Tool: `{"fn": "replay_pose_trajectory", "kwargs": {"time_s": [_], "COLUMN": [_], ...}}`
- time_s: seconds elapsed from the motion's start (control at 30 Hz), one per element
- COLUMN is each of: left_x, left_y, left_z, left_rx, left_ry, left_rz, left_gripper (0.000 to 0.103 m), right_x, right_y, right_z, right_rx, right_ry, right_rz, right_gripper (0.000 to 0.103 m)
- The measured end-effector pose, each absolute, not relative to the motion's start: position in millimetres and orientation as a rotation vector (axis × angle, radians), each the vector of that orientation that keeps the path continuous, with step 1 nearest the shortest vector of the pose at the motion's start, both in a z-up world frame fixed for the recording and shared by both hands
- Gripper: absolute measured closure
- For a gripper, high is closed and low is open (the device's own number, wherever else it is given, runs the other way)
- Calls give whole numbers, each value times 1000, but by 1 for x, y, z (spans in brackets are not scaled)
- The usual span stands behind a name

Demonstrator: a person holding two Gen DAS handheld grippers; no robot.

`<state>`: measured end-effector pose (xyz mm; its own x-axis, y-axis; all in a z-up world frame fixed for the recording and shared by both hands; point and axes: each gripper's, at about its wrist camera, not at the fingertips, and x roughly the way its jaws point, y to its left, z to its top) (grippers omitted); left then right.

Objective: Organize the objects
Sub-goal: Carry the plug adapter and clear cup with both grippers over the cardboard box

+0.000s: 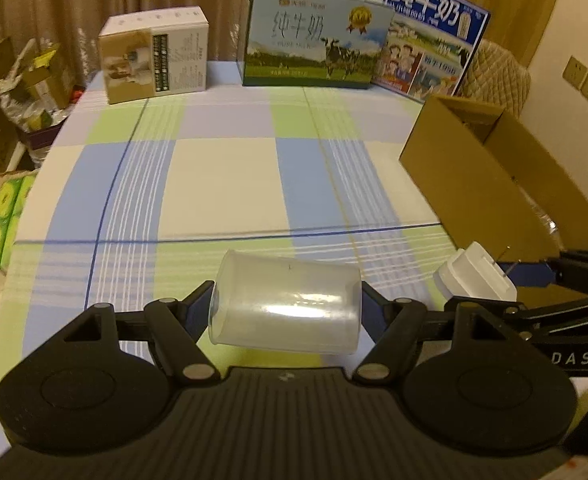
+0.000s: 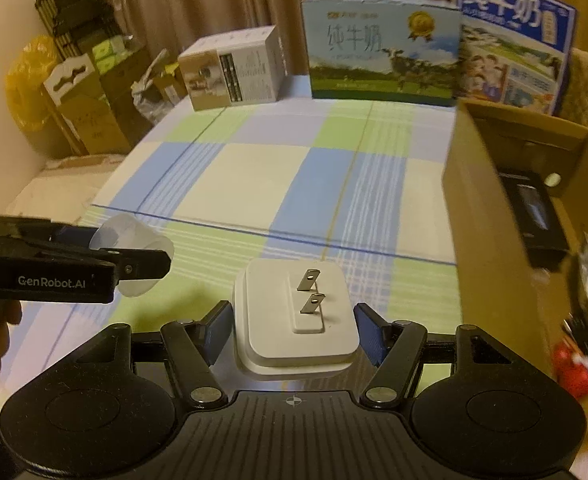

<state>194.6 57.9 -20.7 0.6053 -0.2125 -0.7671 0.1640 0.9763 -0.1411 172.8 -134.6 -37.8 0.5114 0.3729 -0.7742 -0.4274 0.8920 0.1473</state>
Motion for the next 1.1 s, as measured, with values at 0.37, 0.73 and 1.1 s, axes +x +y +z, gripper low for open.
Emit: {"fn": "replay_pose_trajectory", "kwargs": {"time_s": [0.37,0.73,1.1], "left_x": [113,73,54], "left_y": [37,30,3], "left_z": [4,9,1], "left_rx": [-127,-180,-159], "left_ry": [858,854,878], "left_rz": [-178,-141,-169], "left_gripper": [33,33,33], "right_x": [111,71,49], "right_y": [-158,-178,-220], "right_z": [-7,-6,-16], "right_rx": [-54,-50,-40], "right_ry": [881,882,904], "right_rz": [449,435,365], "right_gripper": [40,40,40]}}
